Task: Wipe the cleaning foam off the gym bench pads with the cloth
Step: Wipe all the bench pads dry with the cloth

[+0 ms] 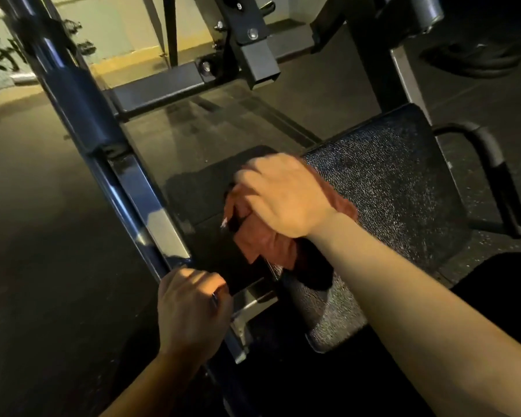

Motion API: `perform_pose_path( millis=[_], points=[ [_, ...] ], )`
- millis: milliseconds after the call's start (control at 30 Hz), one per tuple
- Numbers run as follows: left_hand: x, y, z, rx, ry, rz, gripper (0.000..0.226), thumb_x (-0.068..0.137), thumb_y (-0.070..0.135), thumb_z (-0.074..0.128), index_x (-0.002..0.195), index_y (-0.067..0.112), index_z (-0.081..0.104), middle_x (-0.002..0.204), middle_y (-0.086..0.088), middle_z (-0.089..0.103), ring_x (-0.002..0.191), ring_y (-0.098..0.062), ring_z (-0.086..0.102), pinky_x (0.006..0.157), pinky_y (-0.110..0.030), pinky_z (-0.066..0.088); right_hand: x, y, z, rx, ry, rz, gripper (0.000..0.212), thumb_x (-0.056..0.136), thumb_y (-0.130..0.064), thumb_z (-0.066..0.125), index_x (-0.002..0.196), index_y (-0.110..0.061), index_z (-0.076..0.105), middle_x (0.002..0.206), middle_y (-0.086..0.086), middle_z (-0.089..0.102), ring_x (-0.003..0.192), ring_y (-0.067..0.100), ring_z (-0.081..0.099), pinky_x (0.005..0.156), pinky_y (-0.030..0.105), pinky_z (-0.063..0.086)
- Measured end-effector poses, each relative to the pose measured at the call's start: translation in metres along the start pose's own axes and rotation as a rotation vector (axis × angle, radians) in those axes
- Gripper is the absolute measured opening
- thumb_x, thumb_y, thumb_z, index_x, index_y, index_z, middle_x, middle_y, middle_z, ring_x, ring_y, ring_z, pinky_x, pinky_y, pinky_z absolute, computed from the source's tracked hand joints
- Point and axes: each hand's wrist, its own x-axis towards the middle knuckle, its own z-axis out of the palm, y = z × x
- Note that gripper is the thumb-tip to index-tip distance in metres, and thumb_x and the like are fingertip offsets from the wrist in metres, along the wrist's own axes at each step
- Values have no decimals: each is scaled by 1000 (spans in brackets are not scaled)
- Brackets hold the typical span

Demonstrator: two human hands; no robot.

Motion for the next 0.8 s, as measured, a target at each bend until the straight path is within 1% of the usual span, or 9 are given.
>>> perform_pose_path(
  millis=[100, 200, 300, 367, 533, 600, 667, 733, 800],
  points=[
    [1, 0, -1, -33, 32, 32, 26, 80, 32, 44, 65, 23, 63, 64, 8, 60, 67, -14, 54, 79, -36, 43, -12, 50, -6, -86, 136, 214, 40, 90, -34, 35, 100, -5, 61, 86, 15, 55, 81, 36, 53, 77, 44, 36],
    [1, -3, 2, -60, 60, 36, 26, 80, 32, 44, 62, 24, 61, 62, 9, 58, 66, -12, 52, 84, -34, 41, -19, 88, -10, -106, 153, 346, 44, 93, -34, 30, 92, -2, 59, 79, 17, 52, 75, 36, 51, 74, 44, 35],
    [1, -4, 4, -68, 81, 47, 29, 81, 31, 44, 64, 20, 65, 63, 5, 60, 67, -18, 57, 83, -35, 40, -12, 85, -8, -120, 124, 543, 50, 92, -40, 24, 95, -5, 61, 83, 16, 56, 85, 37, 54, 91, 44, 35],
    [1, -1, 3, -55, 94, 49, 29, 82, 30, 43, 68, 20, 67, 65, 4, 63, 68, -19, 59, 82, -35, 40, 1, 55, -6, -144, 100, 668, 47, 90, -44, 27, 96, -12, 61, 91, 14, 62, 95, 35, 56, 104, 46, 27],
    [1, -5, 5, -84, 120, 84, 22, 79, 24, 45, 65, 20, 62, 64, 5, 61, 68, -21, 57, 80, -35, 38, 18, -45, 13, -39, 137, 396, 33, 78, -40, 50, 97, -18, 65, 86, 8, 64, 88, 31, 59, 98, 47, 32],
    [0, -7, 6, -108, 102, 75, 21, 78, 24, 46, 63, 19, 61, 64, 6, 59, 69, -19, 54, 78, -35, 37, 5, -58, 16, -40, 91, 326, 55, 72, -38, 58, 122, -17, 60, 104, 9, 62, 106, 31, 55, 109, 51, 24],
    [-1, -6, 6, -105, 87, 43, 22, 79, 27, 45, 63, 21, 60, 63, 8, 58, 71, -17, 52, 77, -29, 29, -18, -60, 19, -12, 69, 315, 76, 71, -38, 62, 143, -19, 43, 136, 9, 50, 134, 30, 38, 115, 55, 12],
    [-1, -4, 6, -95, 79, 15, 23, 79, 28, 44, 63, 22, 59, 62, 9, 55, 71, -17, 50, 76, -28, 26, -42, -68, 22, 19, 84, 376, 86, 72, -41, 62, 150, -22, 29, 156, 7, 26, 146, 26, 16, 115, 59, 6],
    [-2, -3, 6, -91, 73, 10, 24, 80, 30, 43, 65, 22, 60, 62, 9, 56, 72, -18, 51, 78, -31, 29, -68, -81, 28, 6, 73, 489, 89, 73, -45, 58, 152, -25, 22, 160, 4, 13, 148, 25, 7, 114, 63, 5]
  ],
)
